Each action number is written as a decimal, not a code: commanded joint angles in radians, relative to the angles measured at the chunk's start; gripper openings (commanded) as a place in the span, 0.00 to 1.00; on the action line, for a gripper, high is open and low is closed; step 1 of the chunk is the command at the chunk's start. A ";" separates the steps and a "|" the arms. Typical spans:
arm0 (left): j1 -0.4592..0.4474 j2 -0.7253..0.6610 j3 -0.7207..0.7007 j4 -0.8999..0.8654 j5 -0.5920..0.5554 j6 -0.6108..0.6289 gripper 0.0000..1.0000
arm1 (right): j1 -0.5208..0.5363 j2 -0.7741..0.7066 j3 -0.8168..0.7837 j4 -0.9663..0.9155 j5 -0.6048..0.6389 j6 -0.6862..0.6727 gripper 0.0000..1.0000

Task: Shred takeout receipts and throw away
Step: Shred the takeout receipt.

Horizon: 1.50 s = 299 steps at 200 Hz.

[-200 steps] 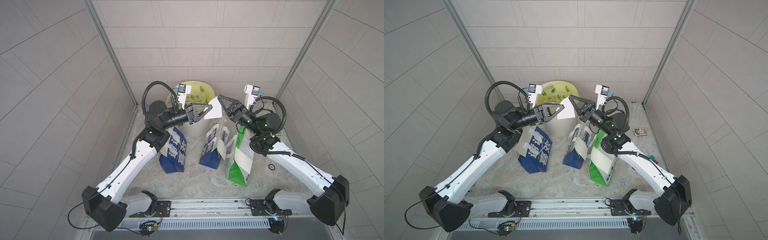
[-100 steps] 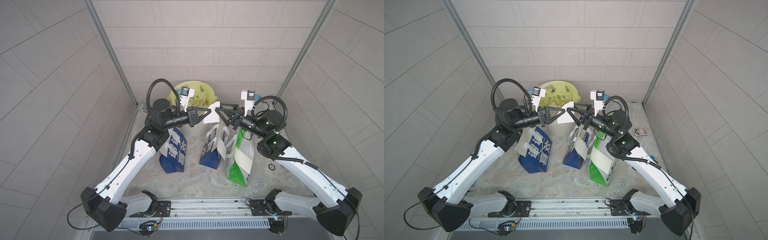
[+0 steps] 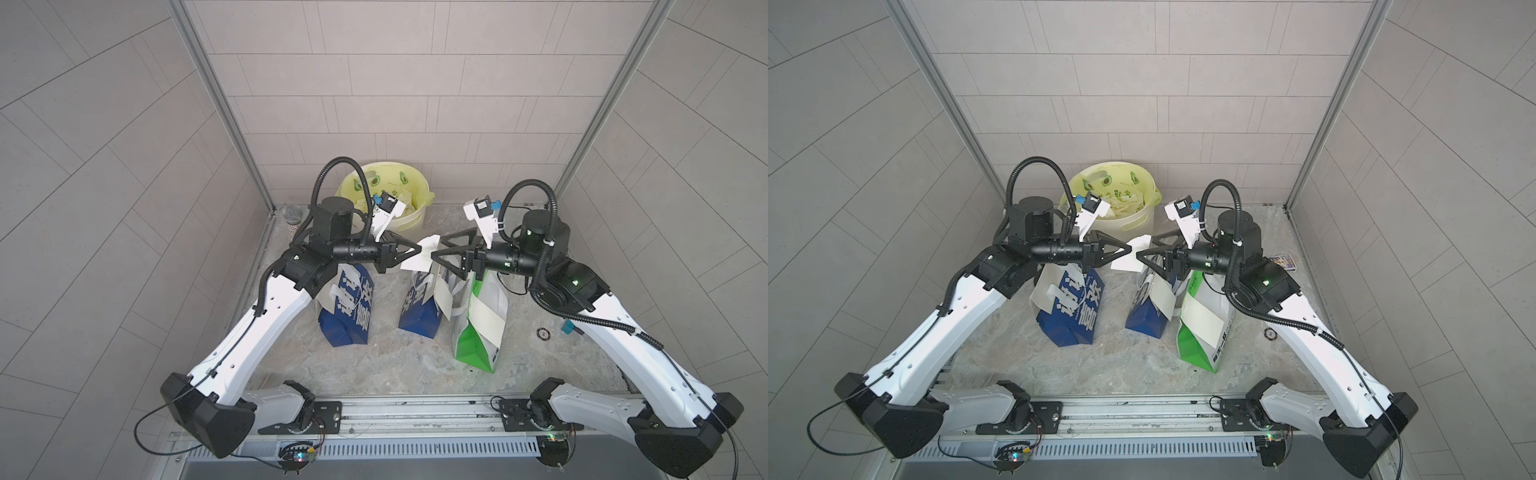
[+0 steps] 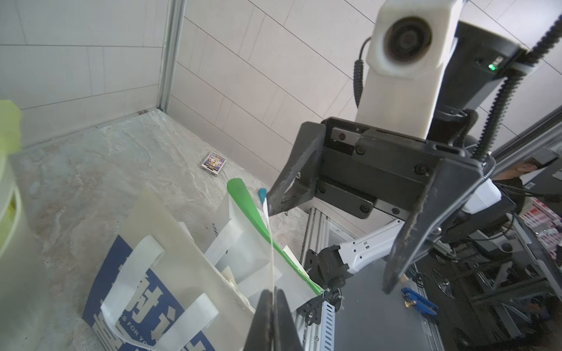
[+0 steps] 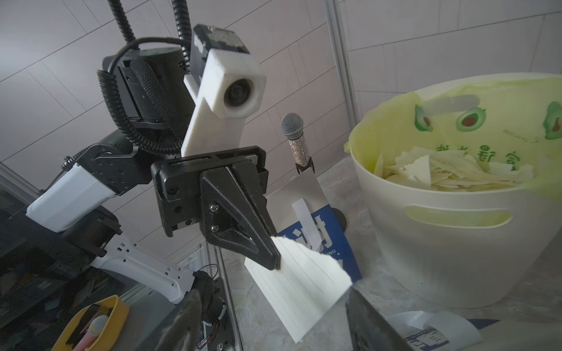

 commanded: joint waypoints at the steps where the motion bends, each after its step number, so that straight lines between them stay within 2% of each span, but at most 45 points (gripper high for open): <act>1: -0.012 -0.001 0.017 -0.016 0.066 0.054 0.00 | 0.002 0.019 0.036 -0.060 -0.094 -0.005 0.74; 39: -0.016 -0.009 0.010 -0.020 0.094 0.055 0.00 | 0.001 0.012 0.042 -0.071 0.015 -0.027 0.73; 55: -0.015 -0.011 0.009 -0.025 0.096 0.058 0.00 | -0.005 0.004 0.047 -0.092 0.092 -0.044 0.77; 67: -0.015 -0.011 0.008 -0.025 0.099 0.058 0.00 | -0.010 0.003 0.048 -0.095 0.065 -0.048 0.78; 81: -0.017 -0.010 0.008 -0.025 0.102 0.057 0.00 | -0.011 0.014 0.052 -0.080 -0.031 -0.025 0.76; 95: -0.019 -0.009 0.008 -0.026 0.105 0.058 0.00 | -0.009 0.028 0.043 -0.036 -0.125 0.030 0.67; 108: -0.020 -0.007 0.007 -0.025 0.112 0.058 0.00 | -0.010 0.032 0.026 0.014 -0.160 0.074 0.57; 181: -0.022 -0.005 0.005 -0.027 0.122 0.054 0.00 | -0.008 0.055 0.009 0.091 -0.208 0.130 0.14; 204: -0.023 -0.006 0.005 -0.027 0.122 0.052 0.00 | -0.009 0.056 0.004 0.088 -0.216 0.129 0.09; 217: -0.024 -0.007 0.005 -0.027 0.123 0.052 0.00 | -0.008 0.056 0.000 0.087 -0.218 0.128 0.00; 248: -0.023 -0.011 0.003 -0.021 0.123 0.042 0.00 | -0.008 0.053 -0.002 0.081 -0.207 0.111 0.00; 284: -0.021 -0.034 -0.028 0.040 0.111 -0.015 0.00 | -0.009 0.026 0.003 0.048 -0.133 0.021 0.00; 299: -0.021 -0.048 -0.045 0.045 0.098 -0.017 0.08 | -0.010 0.026 0.011 0.043 -0.134 0.014 0.00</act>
